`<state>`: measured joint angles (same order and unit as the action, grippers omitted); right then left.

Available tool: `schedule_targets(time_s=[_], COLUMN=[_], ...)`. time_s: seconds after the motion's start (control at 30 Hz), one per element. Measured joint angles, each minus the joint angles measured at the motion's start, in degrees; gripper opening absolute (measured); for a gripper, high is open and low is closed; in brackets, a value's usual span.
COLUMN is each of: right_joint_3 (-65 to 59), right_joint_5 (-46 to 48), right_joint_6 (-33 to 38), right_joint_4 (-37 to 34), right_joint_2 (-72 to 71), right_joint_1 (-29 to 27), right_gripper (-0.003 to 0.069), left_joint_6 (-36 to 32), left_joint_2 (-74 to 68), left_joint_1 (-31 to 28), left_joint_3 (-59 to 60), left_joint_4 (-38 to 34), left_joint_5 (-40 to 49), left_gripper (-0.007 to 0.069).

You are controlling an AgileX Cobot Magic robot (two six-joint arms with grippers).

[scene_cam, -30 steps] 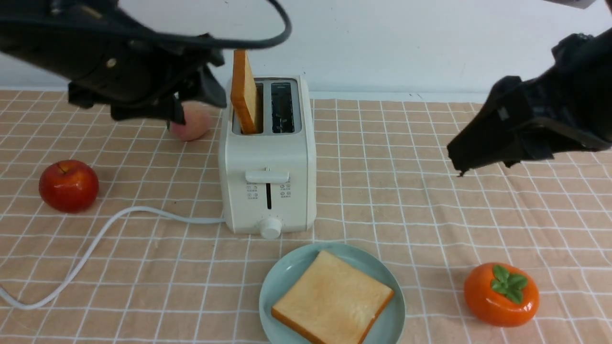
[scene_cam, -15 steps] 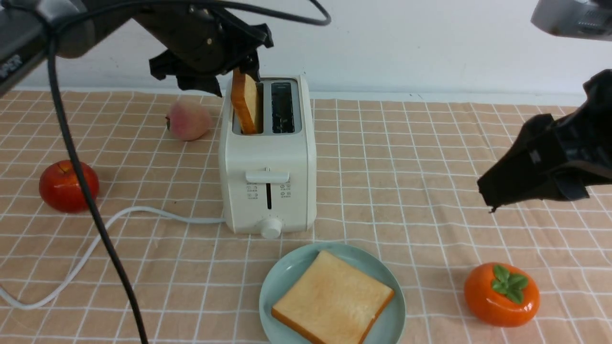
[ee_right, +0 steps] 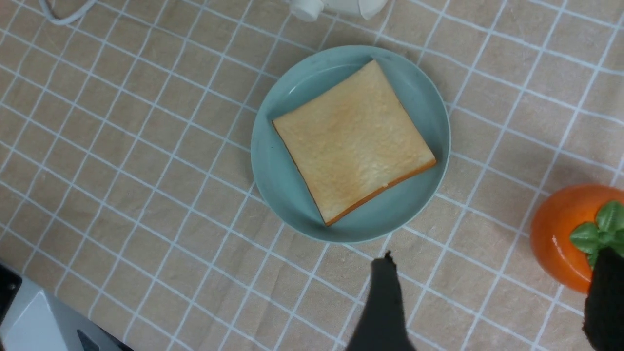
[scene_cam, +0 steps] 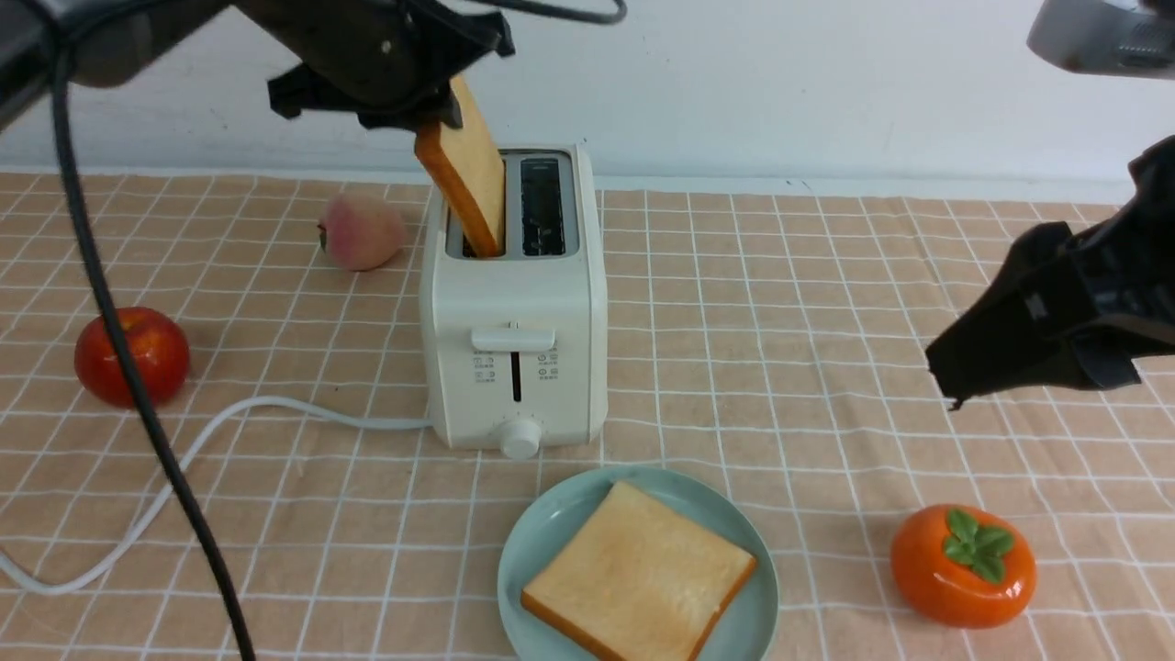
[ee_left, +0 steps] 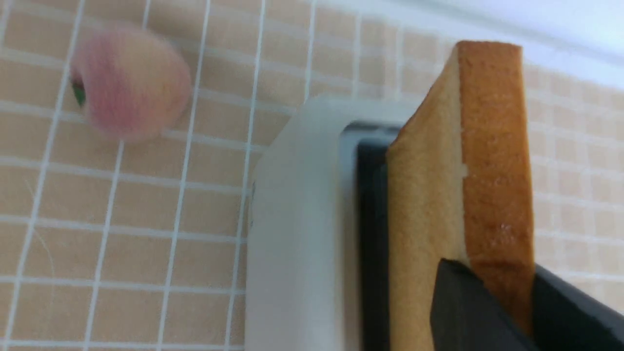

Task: Take toasted bread from bread machine on light coffee tablecloth place on plate.
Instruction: 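Reach for a toast slice standing in the toaster with the left gripper, then place the slice of bread on the plate with the left gripper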

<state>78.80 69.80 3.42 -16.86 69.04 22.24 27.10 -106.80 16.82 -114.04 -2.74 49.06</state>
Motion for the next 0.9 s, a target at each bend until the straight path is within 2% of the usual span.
schedule_targets(time_s=[0.17,0.27,0.37,0.43,0.47,0.5,0.53,0.6,0.63,0.67,0.7,0.77,0.83,0.9], right_joint_3=[0.0,0.0,0.0,-0.04,-0.04,-0.04,-0.04,-0.04,-0.04,-0.04,-0.04,-0.04,-0.04,-0.04], right_joint_5=[0.0,0.0,-0.06,-0.33,-0.59,-0.76,-1.39,-1.73,-2.49,-3.04,-3.38,-3.76,-3.92,-3.99], right_joint_6=[0.05,0.05,0.05,0.05,0.05,0.05,0.05,0.05,0.05,0.05,0.05,0.05,0.05,0.05], right_joint_4=[1.4,1.79,2.07,2.13,2.18,2.18,2.18,2.18,2.2,2.2,2.25,2.33,2.33,2.33], right_joint_2=[0.0,0.0,0.0,0.0,0.0,0.0,0.0,0.0,0.0,0.0,0.0,0.0,0.0,0.0], right_joint_1=[0.0,0.0,0.0,0.0,0.0,0.0,0.0,0.0,0.0,0.0,0.0,0.0,0.0,0.0], right_gripper=[0.0514,0.0514,0.0514,0.0514,0.0514,0.0514,0.0514,0.0514,0.0514,0.0514,0.0514,0.0514,0.0514,0.0514], left_joint_6=[-2.13,-4.52,-8.49,-13.04,-17.98,-18.79,-27.63,-33.48,-43.71,-47.69,-55.67,-66.65,-74.82,-78.98], left_joint_2=[11.13,20.53,26.36,28.66,29.46,29.42,28.53,27.41,25.16,23.58,21.39,17.19,12.48,8.62], left_joint_1=[0.0,0.0,0.0,0.0,0.0,0.0,0.0,0.0,0.0,0.0,0.0,0.4,1.2,1.92], left_joint_3=[-0.79,0.8,8.3,15.31,21.42,22.34,30.56,34.86,40.17,42.74,45.4,48.88,50.0,50.12], left_joint_4=[1.5,0.68,-5.09,-11.13,-16.81,-17.66,-25.68,-30.18,-36.57,-41.35,-46.33,-55.62,-64.13,-70.77], left_joint_5=[3.71,11.88,15.78,15.38,13.54,13.21,9.5,7.72,6.01,5.34,4.57,3.52,2.14,0.09], left_gripper=[0.0092,0.0092,0.0092,0.0092,0.0092,0.0092,0.0092,0.0092,0.0092,0.0092,0.0092,0.0092,0.0092,0.0092])
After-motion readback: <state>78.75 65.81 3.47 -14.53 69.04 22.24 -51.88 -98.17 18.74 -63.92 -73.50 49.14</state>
